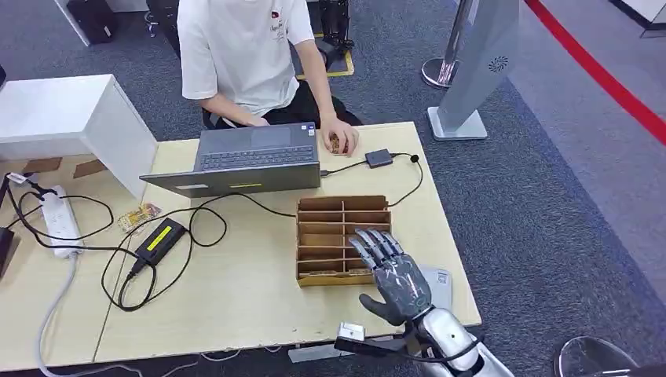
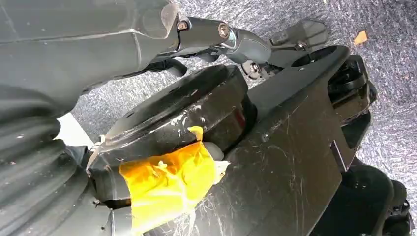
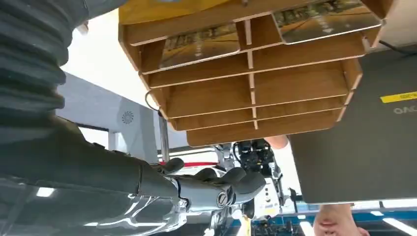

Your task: Pass the card to the sensor for recognition and then transmit it.

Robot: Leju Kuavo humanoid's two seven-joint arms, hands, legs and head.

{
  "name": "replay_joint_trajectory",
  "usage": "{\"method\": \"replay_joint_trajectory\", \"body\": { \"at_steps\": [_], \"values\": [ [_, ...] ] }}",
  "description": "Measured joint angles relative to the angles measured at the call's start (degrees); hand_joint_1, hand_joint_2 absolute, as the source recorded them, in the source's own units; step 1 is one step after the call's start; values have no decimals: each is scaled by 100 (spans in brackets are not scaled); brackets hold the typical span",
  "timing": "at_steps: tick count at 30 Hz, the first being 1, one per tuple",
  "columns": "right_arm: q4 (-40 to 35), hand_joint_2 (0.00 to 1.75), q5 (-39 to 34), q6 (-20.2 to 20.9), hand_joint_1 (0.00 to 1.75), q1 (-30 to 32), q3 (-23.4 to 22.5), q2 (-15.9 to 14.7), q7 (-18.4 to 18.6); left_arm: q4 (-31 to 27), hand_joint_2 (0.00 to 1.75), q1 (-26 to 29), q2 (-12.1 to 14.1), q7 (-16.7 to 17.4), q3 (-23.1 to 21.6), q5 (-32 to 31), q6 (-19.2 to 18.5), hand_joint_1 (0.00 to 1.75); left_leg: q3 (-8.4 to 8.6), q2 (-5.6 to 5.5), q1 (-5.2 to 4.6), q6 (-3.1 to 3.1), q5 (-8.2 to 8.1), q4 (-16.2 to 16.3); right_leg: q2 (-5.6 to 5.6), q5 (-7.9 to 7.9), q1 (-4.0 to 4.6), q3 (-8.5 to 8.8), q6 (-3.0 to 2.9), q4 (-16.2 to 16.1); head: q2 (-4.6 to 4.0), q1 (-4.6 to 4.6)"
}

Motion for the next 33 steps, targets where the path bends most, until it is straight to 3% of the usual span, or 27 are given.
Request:
{"method": "replay_joint_trajectory", "body": {
  "at_steps": [33],
  "values": [
    [461,175,-188,-144,0,-98,168,111,50,0,175,-8,-2,0,37,-76,-68,0,0,0,0,0,0,0,0,0,0,0,0,0,2,0]
  ]
}}
